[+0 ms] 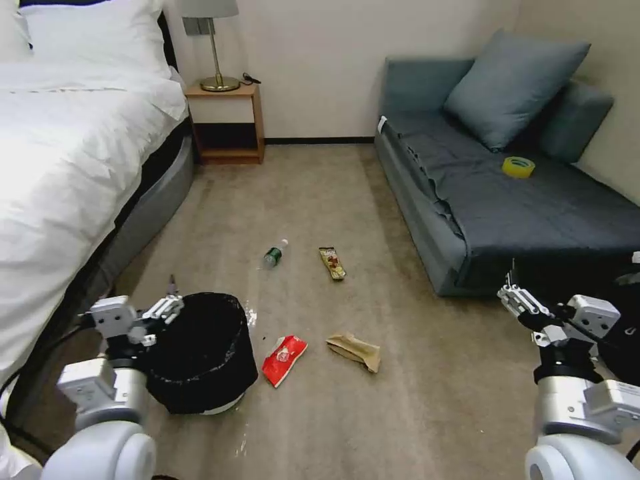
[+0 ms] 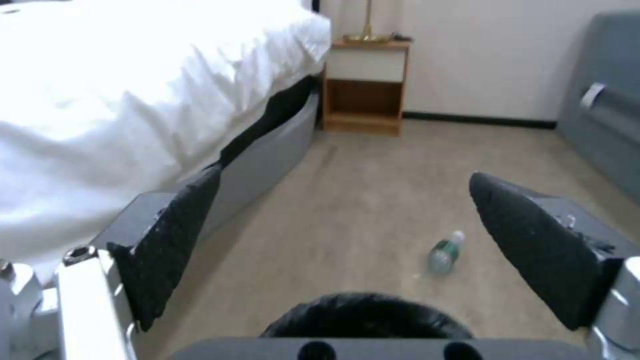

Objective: Pick up the trash bin, then pick up the garbage on the floor and place it into the trash bin.

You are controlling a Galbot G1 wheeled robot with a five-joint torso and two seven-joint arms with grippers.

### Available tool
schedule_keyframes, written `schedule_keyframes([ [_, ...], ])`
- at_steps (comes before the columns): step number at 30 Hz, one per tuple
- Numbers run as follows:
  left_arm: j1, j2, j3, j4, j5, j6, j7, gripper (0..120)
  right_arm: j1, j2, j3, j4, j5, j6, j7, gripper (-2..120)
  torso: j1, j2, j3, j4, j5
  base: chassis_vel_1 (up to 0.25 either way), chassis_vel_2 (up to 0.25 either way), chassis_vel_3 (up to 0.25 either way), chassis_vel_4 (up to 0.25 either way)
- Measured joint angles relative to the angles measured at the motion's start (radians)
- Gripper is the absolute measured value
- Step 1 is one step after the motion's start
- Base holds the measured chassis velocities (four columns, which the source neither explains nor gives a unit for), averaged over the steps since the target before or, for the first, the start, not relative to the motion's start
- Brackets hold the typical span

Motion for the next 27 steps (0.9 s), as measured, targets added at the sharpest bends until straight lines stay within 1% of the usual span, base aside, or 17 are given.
schedule_keyframes([
  [3,-0.001,0.017,-0.019,0.016,-0.003,0.01,-0.012,100,0.002,-0.004,0.0,0.0,0.003,-0.004,0.001,100,0.0,0.0,0.0,0.0,-0.0003,0.0,0.0,0.0,0.0],
  [5,-0.009,0.037,-0.041,0.027,-0.023,0.045,-0.035,100,0.004,-0.007,0.0,0.0,0.004,-0.005,0.001,100,0.0,0.0,0.0,0.0,-0.0003,0.0,0.0,0.0,0.0],
  [6,-0.009,0.037,-0.041,0.027,-0.023,0.045,-0.035,100,0.004,-0.007,0.0,0.0,0.004,-0.005,0.001,100,0.0,0.0,0.0,0.0,-0.0003,0.0,0.0,0.0,0.0],
  [7,-0.01,0.04,-0.043,0.027,-0.03,0.057,-0.042,100,0.004,-0.008,0.001,0.0,0.004,-0.005,0.001,100,0.0,0.0,0.0,0.0,-0.0002,0.0,0.0,0.0,0.0],
  [10,-0.035,0.052,-0.061,0.032,-0.127,0.225,-0.129,100,0.006,-0.01,0.0,-0.002,0.004,-0.005,0.001,100,0.0,0.0,0.0,0.0,0.0,0.0,0.0,0.0,0.0],
  [11,-0.035,0.052,-0.061,0.032,-0.127,0.225,-0.129,100,0.006,-0.01,0.0,-0.002,0.004,-0.005,0.001,100,0.0,0.0,0.0,0.0,0.0,0.0,0.0,0.0,0.0],
  [14,-0.072,0.071,-0.068,0.07,-0.176,0.289,-0.163,100,0.01,-0.012,-0.001,-0.003,0.004,-0.005,0.001,100,0.0,0.0,0.0,0.0,-0.0002,0.0,0.0,0.0,0.0],
  [16,-0.076,0.073,-0.069,0.074,-0.179,0.293,-0.165,100,0.01,-0.013,-0.002,-0.003,0.004,-0.005,0.001,100,0.0,0.0,0.0,0.0,-0.0002,0.0,0.0,0.0,0.0],
  [17,-0.098,0.088,-0.074,0.098,-0.21,0.323,-0.183,100,0.011,-0.013,-0.002,-0.003,0.005,-0.005,0.0,100,0.0,0.0,0.0,0.0,-0.0001,0.0,0.0,0.0,0.0],
  [18,-0.115,0.102,-0.078,0.118,-0.262,0.359,-0.203,100,0.012,-0.013,-0.003,-0.003,0.005,-0.005,0.0,100,0.0,0.0,0.0,0.0,-0.0002,0.0,0.0,0.0,0.0],
  [19,-0.118,0.105,-0.078,0.123,-0.272,0.366,-0.208,100,0.012,-0.013,-0.003,-0.003,0.005,-0.005,0.0,100,0.0,0.0,0.0,0.0,-0.0001,0.0,0.0,0.0,0.0],
  [20,-0.13,0.115,-0.081,0.146,-0.294,0.384,-0.218,100,0.012,-0.014,-0.003,-0.003,0.005,-0.005,-0.001,100,0.0,0.0,0.0,-0.0001,-0.0002,0.0,0.0,0.0,0.0],
  [21,-0.13,0.115,-0.081,0.146,-0.294,0.384,-0.218,100,0.012,-0.014,-0.003,-0.003,0.005,-0.005,-0.001,100,0.0,0.0,0.0,-0.0001,-0.0002,0.0,0.0,0.0,0.0],
  [24,-0.145,0.129,-0.082,0.21,-0.306,0.393,-0.228,100,0.011,-0.017,0.0,-0.002,0.006,-0.005,-0.001,100,0.0,0.0,0.0,-0.0001,-0.0002,0.0,0.0,0.0,0.0],
  [25,-0.145,0.129,-0.082,0.21,-0.306,0.393,-0.228,100,0.011,-0.017,0.0,-0.002,0.006,-0.005,-0.001,100,0.0,0.0,0.0,-0.0001,-0.0002,0.0,0.0,0.0,0.0],
  [27,-0.153,0.132,-0.08,0.248,-0.309,0.393,-0.231,100,0.011,-0.018,0.001,0.0,0.007,-0.005,-0.001,100,0.0,0.0,0.0,0.0,-0.0001,0.0,0.0,0.0,0.0],
])
